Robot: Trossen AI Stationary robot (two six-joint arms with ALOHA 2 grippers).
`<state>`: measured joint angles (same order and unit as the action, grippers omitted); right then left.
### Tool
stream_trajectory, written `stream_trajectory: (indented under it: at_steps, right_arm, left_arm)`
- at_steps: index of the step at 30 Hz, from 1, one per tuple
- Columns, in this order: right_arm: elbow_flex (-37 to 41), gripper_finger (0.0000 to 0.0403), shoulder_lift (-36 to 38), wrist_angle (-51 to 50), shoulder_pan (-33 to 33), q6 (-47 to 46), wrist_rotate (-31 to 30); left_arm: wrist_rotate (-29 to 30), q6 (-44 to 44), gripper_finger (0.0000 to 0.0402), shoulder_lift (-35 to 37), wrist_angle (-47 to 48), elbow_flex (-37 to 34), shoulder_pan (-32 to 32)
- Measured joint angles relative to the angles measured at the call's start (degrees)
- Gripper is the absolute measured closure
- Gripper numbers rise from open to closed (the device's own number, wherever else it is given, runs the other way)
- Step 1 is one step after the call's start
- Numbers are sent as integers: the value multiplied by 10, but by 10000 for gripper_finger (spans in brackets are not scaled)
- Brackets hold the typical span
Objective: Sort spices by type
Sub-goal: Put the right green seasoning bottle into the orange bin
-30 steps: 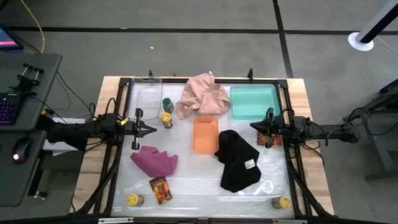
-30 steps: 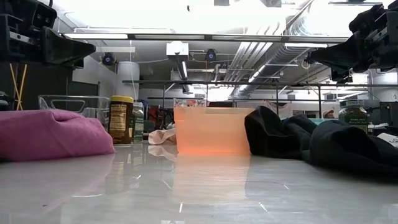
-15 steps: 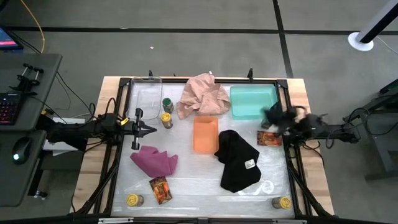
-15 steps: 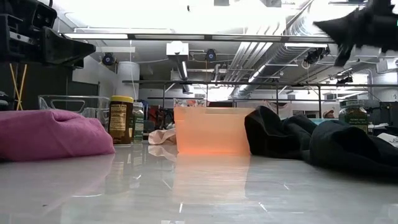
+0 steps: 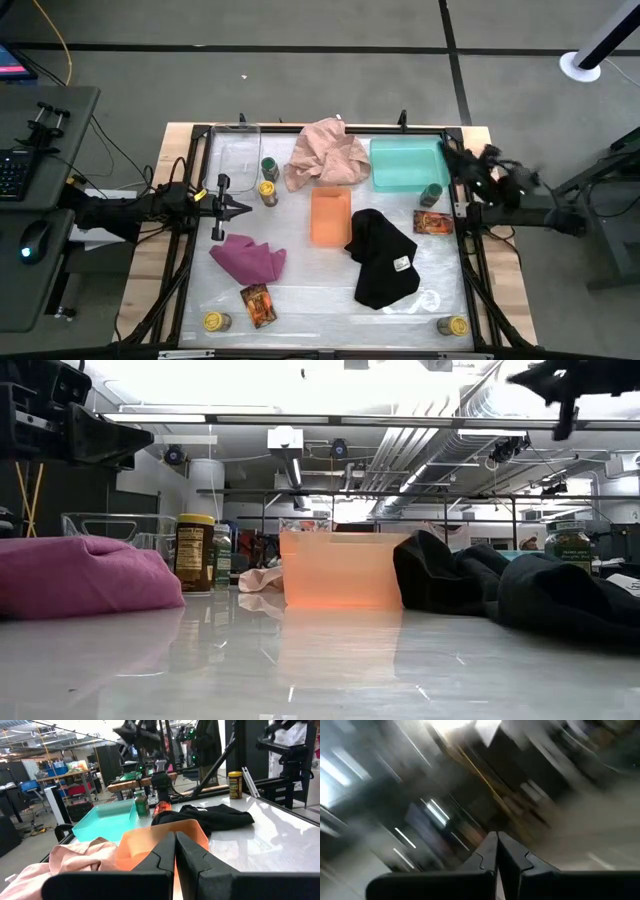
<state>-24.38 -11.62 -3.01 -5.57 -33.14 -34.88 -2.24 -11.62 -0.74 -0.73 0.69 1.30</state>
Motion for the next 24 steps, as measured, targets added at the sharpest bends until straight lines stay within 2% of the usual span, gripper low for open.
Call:
stream_trajectory:
  at_steps: [3, 6, 9, 12, 15, 21, 24]
  right_arm:
    - [-117, 402, -75, -292, -23, -37, -24]
    - [-205, 402, -138, -445, -43, -77, -43]
    - [-273, 398, -193, -550, -61, -105, -21]
    - [-315, 370, -236, -621, -70, -140, 15]
    - [-327, 319, -270, -664, -72, -154, 37]
    - [-292, 196, -335, -683, -72, -254, 127]
    - [-268, 148, -378, -691, -72, -305, 154]
  left_arm:
    - [0, 0, 402, 0, 0, 0, 0]
    - [0, 0, 401, 0, 0, 0, 0]
    - [0, 0, 401, 0, 0, 0, 0]
    - [0, 0, 401, 0, 0, 0, 0]
    - [0, 0, 401, 0, 0, 0, 0]
    - [0, 0, 402, 0, 0, 0, 0]
    - [0, 0, 402, 0, 0, 0, 0]
